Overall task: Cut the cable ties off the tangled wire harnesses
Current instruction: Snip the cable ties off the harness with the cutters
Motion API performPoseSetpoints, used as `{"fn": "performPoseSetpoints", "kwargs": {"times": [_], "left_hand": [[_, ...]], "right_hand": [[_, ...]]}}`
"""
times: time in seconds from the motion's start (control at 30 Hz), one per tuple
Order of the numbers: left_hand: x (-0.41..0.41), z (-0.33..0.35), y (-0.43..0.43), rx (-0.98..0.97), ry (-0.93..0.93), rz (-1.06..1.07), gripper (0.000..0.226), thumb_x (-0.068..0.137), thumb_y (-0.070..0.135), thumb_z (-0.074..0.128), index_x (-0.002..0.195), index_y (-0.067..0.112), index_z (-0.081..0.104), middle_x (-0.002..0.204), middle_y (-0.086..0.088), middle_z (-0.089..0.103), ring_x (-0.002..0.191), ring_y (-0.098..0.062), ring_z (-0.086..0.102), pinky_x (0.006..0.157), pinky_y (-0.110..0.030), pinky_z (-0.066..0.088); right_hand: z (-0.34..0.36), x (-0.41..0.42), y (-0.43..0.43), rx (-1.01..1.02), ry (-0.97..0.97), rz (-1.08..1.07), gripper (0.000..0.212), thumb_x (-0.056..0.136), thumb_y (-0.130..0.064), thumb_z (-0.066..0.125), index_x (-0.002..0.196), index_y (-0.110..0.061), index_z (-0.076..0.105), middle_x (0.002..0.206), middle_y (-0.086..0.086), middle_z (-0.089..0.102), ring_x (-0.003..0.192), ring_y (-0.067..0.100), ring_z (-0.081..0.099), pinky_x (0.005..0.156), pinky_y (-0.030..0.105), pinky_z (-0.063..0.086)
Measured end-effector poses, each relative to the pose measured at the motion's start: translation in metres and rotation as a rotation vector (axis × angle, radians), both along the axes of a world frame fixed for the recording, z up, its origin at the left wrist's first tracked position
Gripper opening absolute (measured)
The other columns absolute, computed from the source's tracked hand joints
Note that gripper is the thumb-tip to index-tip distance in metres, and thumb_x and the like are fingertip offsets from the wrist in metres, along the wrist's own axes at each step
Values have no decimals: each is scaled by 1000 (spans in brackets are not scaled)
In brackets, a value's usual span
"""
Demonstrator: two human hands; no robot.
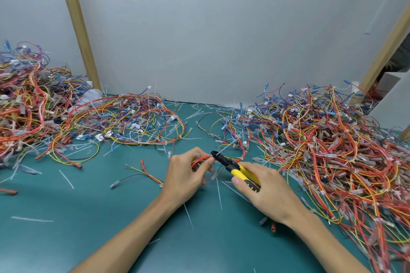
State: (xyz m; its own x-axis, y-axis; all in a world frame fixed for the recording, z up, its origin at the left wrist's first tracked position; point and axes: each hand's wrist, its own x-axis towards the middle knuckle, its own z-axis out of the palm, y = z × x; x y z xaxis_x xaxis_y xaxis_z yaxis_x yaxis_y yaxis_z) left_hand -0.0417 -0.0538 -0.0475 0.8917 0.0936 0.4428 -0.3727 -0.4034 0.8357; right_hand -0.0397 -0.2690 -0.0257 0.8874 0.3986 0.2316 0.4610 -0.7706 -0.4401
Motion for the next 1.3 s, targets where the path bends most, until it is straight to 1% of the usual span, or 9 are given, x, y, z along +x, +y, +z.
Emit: {"fn": "performPoseSetpoints", "kwargs": {"times": [0.17, 0.3, 0.4, 0.5, 0.67, 0.9, 1.0, 1.07, 1.3], "left_hand": [[1, -2, 1, -2, -21, 0, 11, 92, 18, 67, 81, 20, 65, 68, 11, 71, 40, -11, 59, 48, -16, 43], [1, -2, 1, -1, -26, 4, 12, 91, 16, 68, 80, 19, 65, 67, 12, 70, 39, -11, 58, 48, -16, 43], [2, -3, 1, 15, -20, 1, 12, 91, 16, 68, 80, 20, 65, 67, 12, 70, 40, -12, 59, 48, -16, 43], [1, -2, 1, 29, -24, -6, 12, 91, 17, 68, 80, 20, 65, 67, 13, 70, 40, -11, 59, 48, -17, 44], [1, -2, 1, 40, -29, -2, 11, 91, 17, 68, 81, 17, 65, 67, 13, 70, 41, -11, 60, 49, -19, 45], [2, -2, 1, 38, -28, -2, 11, 91, 17, 68, 81, 17, 65, 66, 12, 70, 41, -10, 60, 49, -19, 46], [1, -2, 1, 40, -40, -9, 11, 91, 18, 67, 81, 18, 65, 67, 12, 69, 41, -9, 59, 49, -18, 45], [1, -2, 1, 42, -48, -18, 11, 92, 18, 67, 81, 19, 65, 67, 12, 70, 41, -9, 59, 49, -19, 46], [0, 0, -1, 74, -57, -18, 12, 91, 20, 68, 80, 17, 64, 67, 13, 70, 44, -4, 59, 54, -22, 47]], "right_hand": [[1, 1, -2, 85, 32, 23, 45, 82, -71, 43, 94, -34, 64, 66, -8, 58, 59, 8, 49, 55, 22, 36], [1, 1, -1, 141, 65, 56, 40, 86, -67, 43, 82, -33, 64, 61, -2, 51, 54, 9, 41, 54, 27, 33], [3, 1, 0, 116, 82, 54, 35, 95, -59, 44, 69, -39, 55, 63, 6, 52, 57, 17, 42, 60, 40, 39], [6, 1, 0, 94, 90, 42, 40, 96, -55, 45, 63, -33, 50, 62, 10, 51, 58, 22, 44, 61, 45, 40], [7, 0, 2, 52, 85, 18, 51, 97, -54, 42, 63, -16, 47, 59, 12, 51, 58, 26, 45, 62, 46, 41], [7, 4, 1, 47, 146, 10, 54, 97, -55, 38, 68, -10, 51, 62, 13, 58, 56, 26, 54, 61, 39, 47], [8, 7, -2, 98, 269, 22, 51, 99, -53, 40, 72, -14, 60, 62, 7, 64, 47, 16, 60, 47, 27, 48], [10, 10, -5, 162, 391, 31, 50, 99, -53, 42, 77, -14, 65, 62, 7, 65, 48, 15, 59, 44, 28, 49], [12, 15, -9, 341, 646, 92, 56, 95, -57, 43, 81, -9, 69, 64, 10, 63, 49, 22, 56, 48, 28, 46]]}}
